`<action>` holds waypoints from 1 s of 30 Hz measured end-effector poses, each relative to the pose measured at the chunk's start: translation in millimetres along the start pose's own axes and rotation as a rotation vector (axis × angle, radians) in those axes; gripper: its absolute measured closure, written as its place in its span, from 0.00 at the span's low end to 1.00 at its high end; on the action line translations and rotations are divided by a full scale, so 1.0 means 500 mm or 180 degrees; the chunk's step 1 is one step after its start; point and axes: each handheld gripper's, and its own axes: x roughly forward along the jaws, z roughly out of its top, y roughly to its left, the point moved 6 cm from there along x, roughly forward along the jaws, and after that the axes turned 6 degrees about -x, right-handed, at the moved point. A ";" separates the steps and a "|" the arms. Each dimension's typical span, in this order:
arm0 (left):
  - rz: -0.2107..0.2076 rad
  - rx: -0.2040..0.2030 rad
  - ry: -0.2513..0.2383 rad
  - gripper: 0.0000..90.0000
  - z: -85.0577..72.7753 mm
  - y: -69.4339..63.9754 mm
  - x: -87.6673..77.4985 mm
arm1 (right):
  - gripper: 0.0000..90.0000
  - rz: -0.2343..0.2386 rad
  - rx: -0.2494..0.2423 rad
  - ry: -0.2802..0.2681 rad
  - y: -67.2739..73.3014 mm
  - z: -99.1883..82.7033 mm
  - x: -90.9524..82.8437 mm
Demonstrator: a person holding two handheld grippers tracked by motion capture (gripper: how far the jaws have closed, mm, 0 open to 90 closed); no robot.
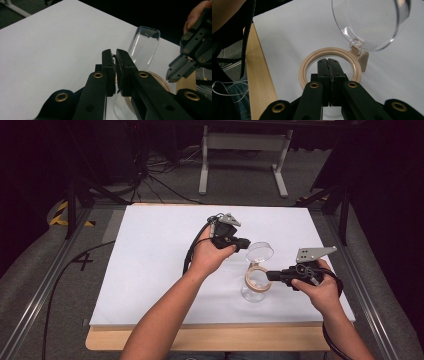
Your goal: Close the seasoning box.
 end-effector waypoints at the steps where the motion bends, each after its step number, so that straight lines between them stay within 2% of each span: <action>1: -0.0013 0.0039 0.0029 0.95 -0.001 -0.005 -0.001 | 0.99 0.0007 0.0003 -0.0006 0.000 0.001 0.000; 8: 0.0004 0.0256 0.0145 0.94 -0.007 -0.031 -0.003 | 0.99 0.0053 0.0014 -0.0007 0.002 0.004 -0.001; 19: 0.0043 0.0387 0.0283 0.92 -0.015 -0.051 -0.022 | 1.00 0.0110 -0.0009 0.0058 0.011 0.006 -0.005; 22: 0.0105 0.0375 0.0381 0.91 -0.025 -0.053 -0.034 | 1.00 0.0130 -0.0027 0.0089 0.015 0.007 -0.008; 25: 0.0159 0.0297 0.0486 0.90 -0.041 -0.053 -0.049 | 1.00 0.0166 -0.0048 0.0191 0.018 0.003 -0.009; 30: 0.0160 0.0219 0.0528 0.89 -0.070 -0.049 -0.072 | 1.00 0.0212 -0.0060 0.0271 0.022 -0.001 -0.008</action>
